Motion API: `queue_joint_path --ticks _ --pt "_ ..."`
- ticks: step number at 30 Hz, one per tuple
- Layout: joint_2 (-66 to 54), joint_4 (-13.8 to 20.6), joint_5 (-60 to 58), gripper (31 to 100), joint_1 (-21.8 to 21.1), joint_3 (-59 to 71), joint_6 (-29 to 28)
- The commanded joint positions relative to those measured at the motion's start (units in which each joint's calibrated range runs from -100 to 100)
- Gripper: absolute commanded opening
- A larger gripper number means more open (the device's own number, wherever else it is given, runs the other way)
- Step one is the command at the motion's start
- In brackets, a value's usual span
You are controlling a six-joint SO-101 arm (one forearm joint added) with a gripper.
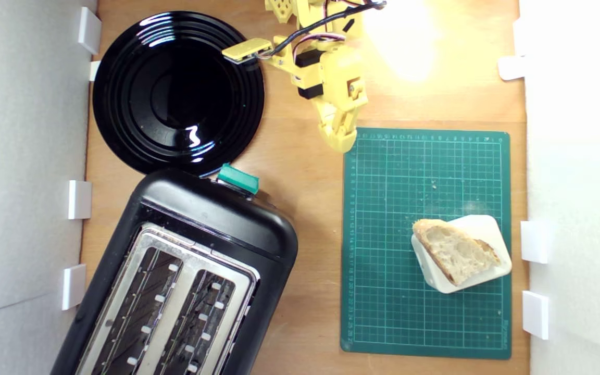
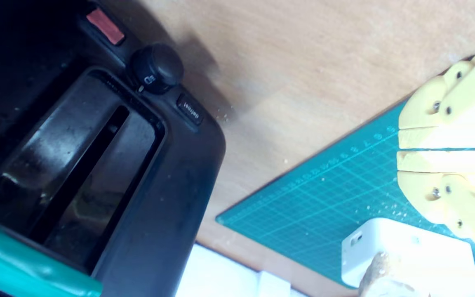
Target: Pick bread and place in toaster
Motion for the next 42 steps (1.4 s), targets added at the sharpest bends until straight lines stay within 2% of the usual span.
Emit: queue_joint_path --ticks 1,7,11,17,22,26,28,35,42 --pt "10.34 -0.11 -13.81 41.8 -0.85 -1.05 -1.76" --pt "30.39 0.70 -33.44 41.9 -4.88 -1.14 -2.44" --pt "39.54 0.79 -46.15 41.8 -5.04 -1.14 -2.50" --pt "52.10 0.88 -61.85 41.5 -9.47 -1.33 -2.50" --pt "59.18 0.88 -70.38 41.1 -13.10 -2.05 -3.28" --pt "62.09 0.88 -73.20 41.9 -12.70 -4.23 -7.00" --pt "63.42 0.88 -73.20 42.7 -12.70 -5.59 -6.68" --pt "66.50 0.79 -73.28 61.2 -12.70 -7.77 -6.52" --pt "71.41 1.25 -73.96 70.1 -12.70 -13.13 -7.00"
